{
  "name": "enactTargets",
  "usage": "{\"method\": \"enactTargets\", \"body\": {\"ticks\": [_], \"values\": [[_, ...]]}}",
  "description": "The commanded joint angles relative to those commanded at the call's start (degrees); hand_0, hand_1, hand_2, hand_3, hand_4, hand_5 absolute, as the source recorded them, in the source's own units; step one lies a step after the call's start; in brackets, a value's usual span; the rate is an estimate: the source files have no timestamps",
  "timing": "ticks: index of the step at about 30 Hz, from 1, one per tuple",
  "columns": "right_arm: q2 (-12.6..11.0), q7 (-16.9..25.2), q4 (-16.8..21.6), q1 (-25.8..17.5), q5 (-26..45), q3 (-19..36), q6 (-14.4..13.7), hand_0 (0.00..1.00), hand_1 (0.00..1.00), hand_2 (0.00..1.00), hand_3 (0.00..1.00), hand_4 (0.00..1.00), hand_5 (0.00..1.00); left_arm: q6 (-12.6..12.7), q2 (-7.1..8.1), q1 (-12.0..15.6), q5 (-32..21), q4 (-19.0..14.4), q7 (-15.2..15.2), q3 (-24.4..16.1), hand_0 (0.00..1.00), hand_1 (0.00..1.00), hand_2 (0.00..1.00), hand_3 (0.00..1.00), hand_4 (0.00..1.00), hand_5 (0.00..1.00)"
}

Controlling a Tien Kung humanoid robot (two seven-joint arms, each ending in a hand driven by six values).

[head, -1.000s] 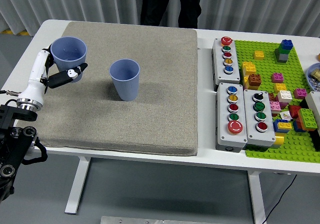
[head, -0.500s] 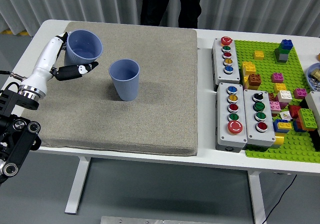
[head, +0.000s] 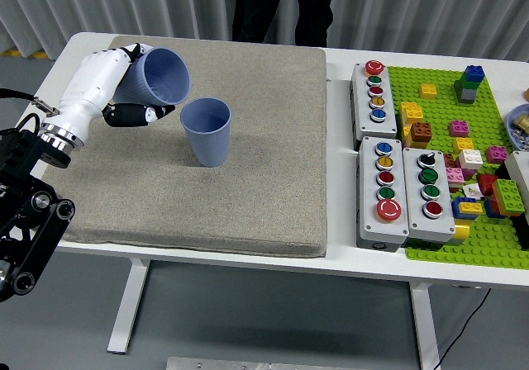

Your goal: Pick cup pour cup place

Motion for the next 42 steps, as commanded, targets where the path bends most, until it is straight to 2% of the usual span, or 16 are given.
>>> {"method": "enactTargets", "body": {"ticks": [2,19,33,42], "values": [[0.0,0.0,0.0,0.0,0.1,0.0,0.0,0.678,0.676,0.684,0.642,0.436,0.173,-0.2,0.23,-0.2,2.2,0.1,0.5,0.6,0.545,0.520,0.590,0.583,0.657,0.066],[-0.1,0.1,0.0,0.1,0.5,-0.3,-0.1,0.679,0.676,0.684,0.641,0.437,0.174,-0.8,3.30,-2.6,2.2,0.1,4.1,5.4,0.547,0.521,0.588,0.580,0.649,0.069],[0.0,0.1,0.0,-0.1,0.5,-0.4,-0.1,0.678,0.675,0.683,0.640,0.438,0.173,0.8,5.07,-3.4,2.2,0.2,6.8,9.0,0.548,0.522,0.583,0.577,0.638,0.059],[0.0,0.0,0.0,-0.4,0.4,-0.4,-0.1,0.680,0.675,0.684,0.640,0.439,0.173,1.0,7.31,-4.4,2.2,-0.1,7.6,11.1,0.549,0.523,0.578,0.572,0.624,0.041]]}}
